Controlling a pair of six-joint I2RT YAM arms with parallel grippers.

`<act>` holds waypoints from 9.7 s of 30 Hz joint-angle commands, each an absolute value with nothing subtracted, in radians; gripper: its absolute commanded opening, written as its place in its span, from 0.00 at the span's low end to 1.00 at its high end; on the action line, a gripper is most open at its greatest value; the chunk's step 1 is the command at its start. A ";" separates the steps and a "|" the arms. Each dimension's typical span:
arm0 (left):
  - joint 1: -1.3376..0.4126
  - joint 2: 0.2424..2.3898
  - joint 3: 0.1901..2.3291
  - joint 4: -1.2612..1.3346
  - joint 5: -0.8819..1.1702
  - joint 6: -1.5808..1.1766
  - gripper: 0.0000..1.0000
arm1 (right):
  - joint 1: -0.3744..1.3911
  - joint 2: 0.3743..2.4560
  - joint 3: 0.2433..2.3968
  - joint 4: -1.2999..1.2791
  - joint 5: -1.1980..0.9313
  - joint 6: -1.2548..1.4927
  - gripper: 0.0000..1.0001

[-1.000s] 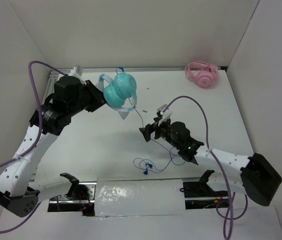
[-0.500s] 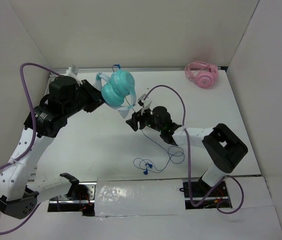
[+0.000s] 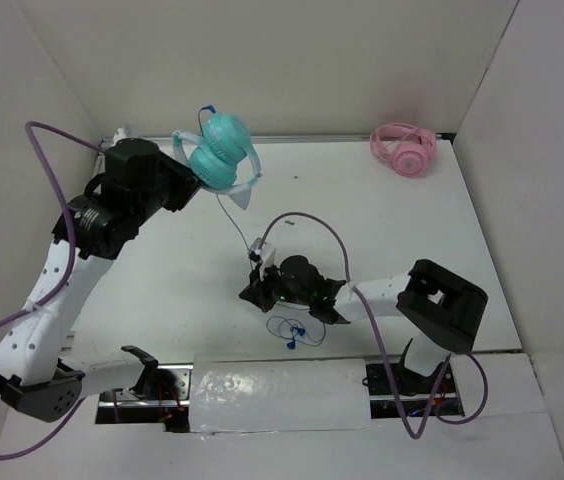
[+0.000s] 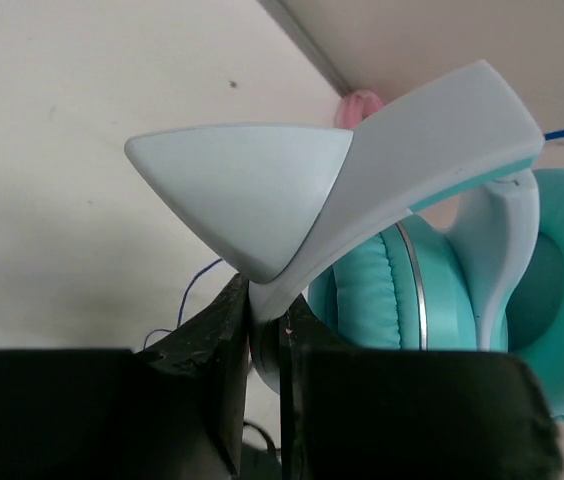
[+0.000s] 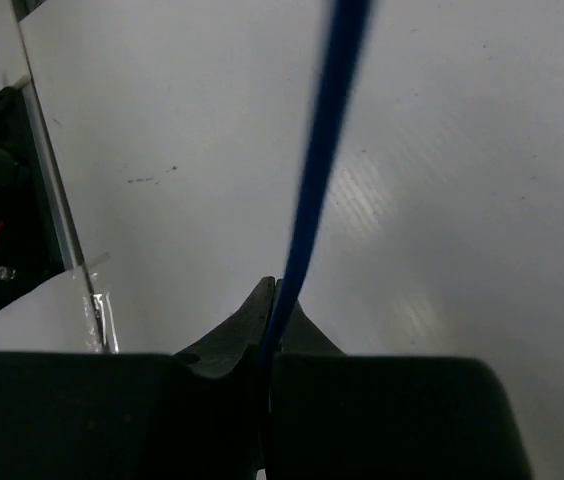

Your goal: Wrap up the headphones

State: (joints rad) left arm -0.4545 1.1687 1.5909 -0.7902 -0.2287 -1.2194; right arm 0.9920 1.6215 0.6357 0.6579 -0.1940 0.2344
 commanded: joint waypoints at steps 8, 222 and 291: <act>-0.387 1.290 1.594 -0.821 -0.350 -1.341 0.00 | 1.200 1.240 0.673 0.356 0.225 0.207 0.00; -0.663 0.899 0.807 -0.110 0.032 -0.532 0.00 | 0.655 0.896 0.989 -0.032 0.230 -0.100 0.00; -0.373 1.668 1.966 -0.673 -0.523 -1.252 0.00 | 1.334 1.263 0.610 0.107 0.322 0.537 0.00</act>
